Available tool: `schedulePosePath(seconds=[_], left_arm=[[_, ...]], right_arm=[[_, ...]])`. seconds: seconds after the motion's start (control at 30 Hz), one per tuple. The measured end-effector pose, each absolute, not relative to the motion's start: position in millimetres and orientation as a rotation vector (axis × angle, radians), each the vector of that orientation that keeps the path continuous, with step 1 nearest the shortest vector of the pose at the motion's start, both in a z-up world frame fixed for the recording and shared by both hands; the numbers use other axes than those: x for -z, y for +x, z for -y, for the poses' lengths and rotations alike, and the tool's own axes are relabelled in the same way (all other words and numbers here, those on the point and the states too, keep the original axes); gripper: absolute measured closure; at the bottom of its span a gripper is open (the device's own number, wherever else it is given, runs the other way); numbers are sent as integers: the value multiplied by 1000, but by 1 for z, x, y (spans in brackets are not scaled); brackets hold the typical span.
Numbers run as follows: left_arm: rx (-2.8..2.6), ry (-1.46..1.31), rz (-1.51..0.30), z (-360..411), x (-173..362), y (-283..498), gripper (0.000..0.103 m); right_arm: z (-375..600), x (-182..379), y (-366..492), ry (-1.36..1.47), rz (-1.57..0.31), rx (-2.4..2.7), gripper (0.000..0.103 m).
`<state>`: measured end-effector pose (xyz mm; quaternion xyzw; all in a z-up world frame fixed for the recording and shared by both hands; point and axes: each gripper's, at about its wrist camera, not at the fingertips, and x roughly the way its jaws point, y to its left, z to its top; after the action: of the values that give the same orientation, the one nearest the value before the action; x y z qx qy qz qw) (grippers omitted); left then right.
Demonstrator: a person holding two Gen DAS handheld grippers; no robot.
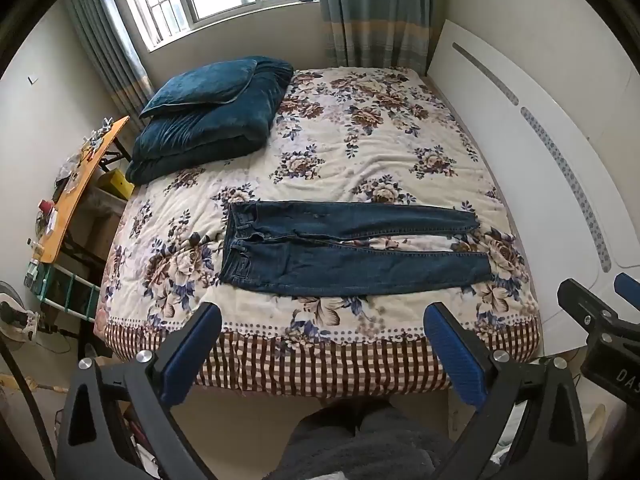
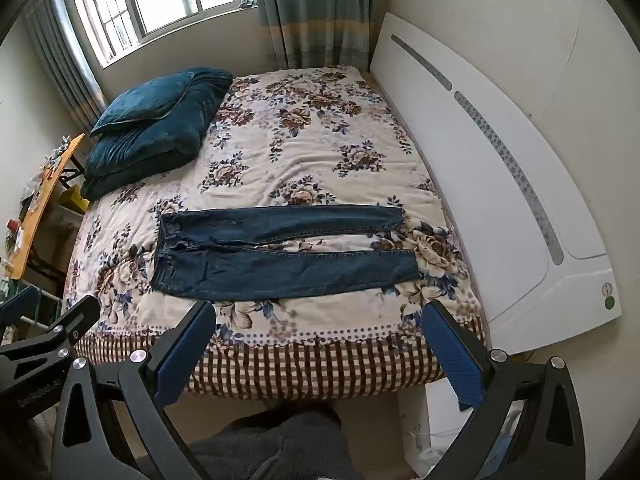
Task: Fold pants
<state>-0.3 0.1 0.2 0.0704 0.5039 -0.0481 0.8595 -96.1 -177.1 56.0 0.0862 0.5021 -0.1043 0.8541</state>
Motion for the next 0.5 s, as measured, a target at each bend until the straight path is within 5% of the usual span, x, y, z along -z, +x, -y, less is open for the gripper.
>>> schedulePosePath(seconds=[0.5], left_arm=[[95,155,-1060,0,0,0,0]], right_arm=[[180,-55,-101,179,-1054,214,0]])
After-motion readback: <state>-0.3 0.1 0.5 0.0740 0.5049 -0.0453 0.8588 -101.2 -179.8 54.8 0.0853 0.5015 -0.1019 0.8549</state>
